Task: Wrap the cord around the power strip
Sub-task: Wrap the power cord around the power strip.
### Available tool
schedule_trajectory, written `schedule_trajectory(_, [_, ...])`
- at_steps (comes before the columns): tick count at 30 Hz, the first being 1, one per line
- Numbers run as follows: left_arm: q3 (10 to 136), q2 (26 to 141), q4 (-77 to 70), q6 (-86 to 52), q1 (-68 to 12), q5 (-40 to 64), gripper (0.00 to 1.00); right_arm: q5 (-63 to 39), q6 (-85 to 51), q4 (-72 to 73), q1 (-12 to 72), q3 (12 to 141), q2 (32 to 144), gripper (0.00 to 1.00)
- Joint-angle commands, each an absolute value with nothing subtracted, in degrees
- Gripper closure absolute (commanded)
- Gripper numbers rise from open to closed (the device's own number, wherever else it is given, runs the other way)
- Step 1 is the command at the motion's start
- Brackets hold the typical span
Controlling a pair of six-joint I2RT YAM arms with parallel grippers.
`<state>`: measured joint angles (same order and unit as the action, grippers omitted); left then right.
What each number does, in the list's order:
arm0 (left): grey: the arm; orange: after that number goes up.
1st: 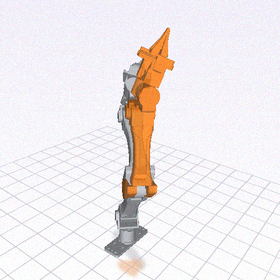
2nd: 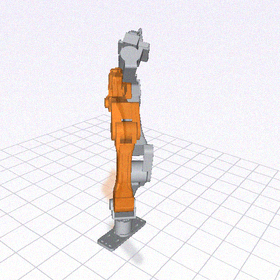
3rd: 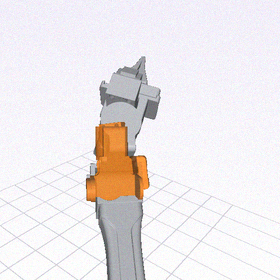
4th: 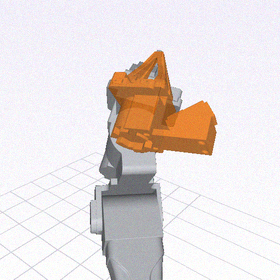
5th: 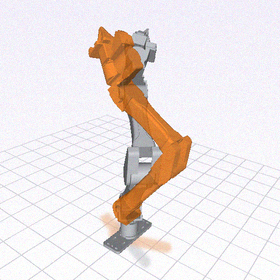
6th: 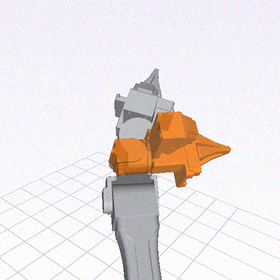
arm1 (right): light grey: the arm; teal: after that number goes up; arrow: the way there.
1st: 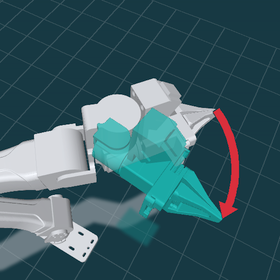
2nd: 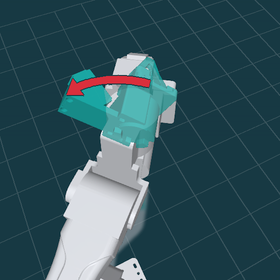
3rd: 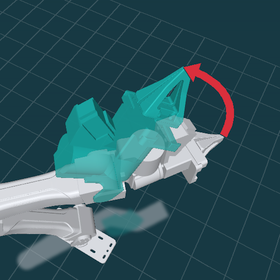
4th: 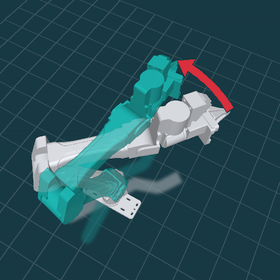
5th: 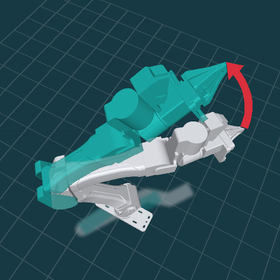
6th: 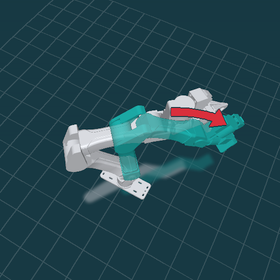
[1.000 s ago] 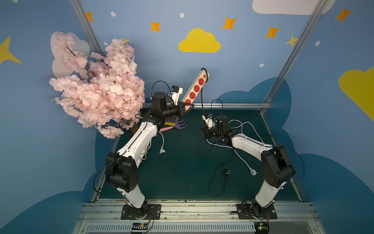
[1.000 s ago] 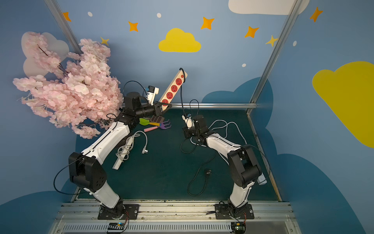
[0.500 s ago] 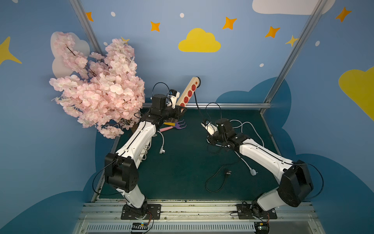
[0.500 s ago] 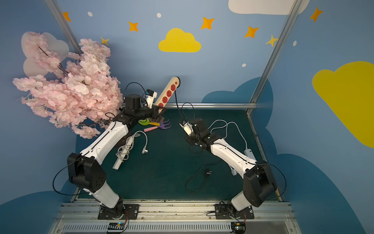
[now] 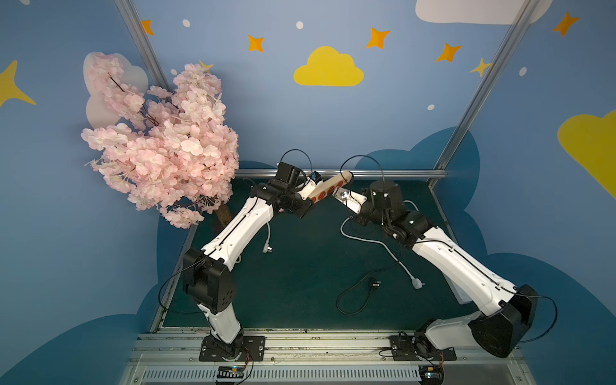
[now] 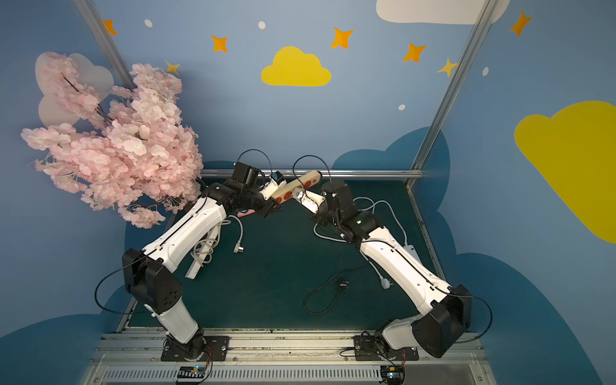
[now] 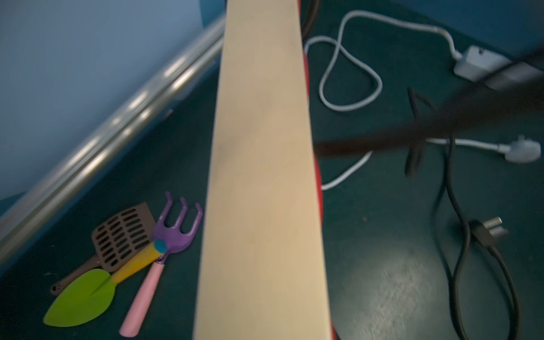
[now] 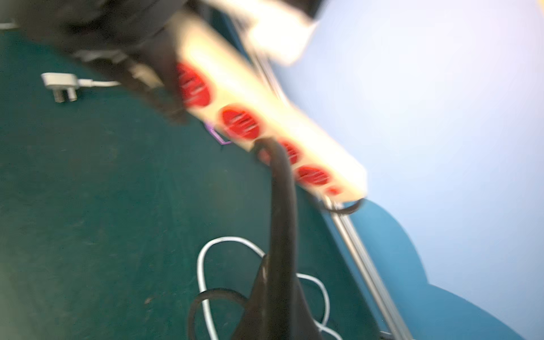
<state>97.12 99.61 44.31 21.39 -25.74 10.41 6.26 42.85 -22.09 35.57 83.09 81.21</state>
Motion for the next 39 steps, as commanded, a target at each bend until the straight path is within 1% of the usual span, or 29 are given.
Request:
schedule_trajectory(1, [97.4, 97.5, 56.0, 29.2, -26.9, 20.3, 0.97, 2.9, 48.5, -28.5, 30.9, 91.3, 85.5, 1.0])
schedule_trajectory(5, [95.9, 94.3, 60.7, 34.3, -28.3, 31.7, 0.98, -4.2, 48.3, -31.4, 25.4, 98.1, 91.0, 1.0])
schedule_trajectory(7, [94.6, 92.8, 60.2, 35.1, -28.2, 38.0, 0.97, -9.3, 47.0, -32.9, 22.4, 101.3, 94.5, 1.0])
schedule_trajectory(10, [93.0, 90.6, 57.2, 34.1, -27.8, 44.4, 0.97, -15.9, 44.7, -35.8, 18.5, 106.1, 99.8, 1.0])
schedule_trajectory(12, [92.6, 89.5, 55.1, 33.2, -27.1, 49.0, 0.97, -22.1, 42.8, -37.7, 16.1, 108.6, 102.6, 1.0])
schedule_trajectory(14, [92.1, 88.5, 51.5, 30.9, -26.3, 54.3, 0.97, -28.1, 40.0, -37.4, 14.4, 109.5, 104.5, 1.0])
schedule_trajectory(15, [91.6, 88.0, 48.9, 29.8, -25.9, 56.5, 0.97, -31.5, 38.3, -36.5, 13.5, 109.2, 105.3, 0.96])
schedule_trajectory(17, [89.9, 86.7, 41.6, 25.3, -25.2, 59.1, 0.98, -34.6, 34.2, -32.9, 12.3, 107.8, 106.2, 0.92])
schedule_trajectory(20, [85.1, 84.3, 24.7, 14.0, -24.1, 63.4, 0.98, -37.7, 26.1, -22.7, 11.6, 101.7, 106.8, 0.88])
schedule_trajectory(22, [80.5, 83.0, 8.9, 3.9, -23.7, 64.0, 0.97, -38.7, 20.7, -15.5, 12.1, 97.6, 106.9, 0.87])
schedule_trajectory(24, [77.4, 82.9, -3.7, -4.4, -23.3, 63.6, 0.97, -39.0, 12.2, -9.1, 12.4, 94.7, 107.5, 0.92])
schedule_trajectory(27, [75.0, 83.8, -18.4, -14.9, -23.0, 62.4, 0.98, -44.0, 1.6, -0.3, 13.2, 91.5, 109.6, 1.0])
schedule_trajectory(29, [75.1, 84.9, -23.1, -18.2, -23.0, 61.3, 0.97, -44.4, -1.1, 0.6, 15.4, 90.8, 111.2, 1.0])
schedule_trajectory(33, [76.0, 85.8, -26.6, -19.7, -22.6, 56.0, 0.97, -37.9, 0.7, -7.1, 22.1, 90.8, 114.7, 1.0])
schedule_trajectory(39, [78.3, 85.1, -27.9, -20.2, -18.5, 49.2, 0.97, -31.0, -0.3, -14.1, 23.6, 87.2, 116.3, 1.0])
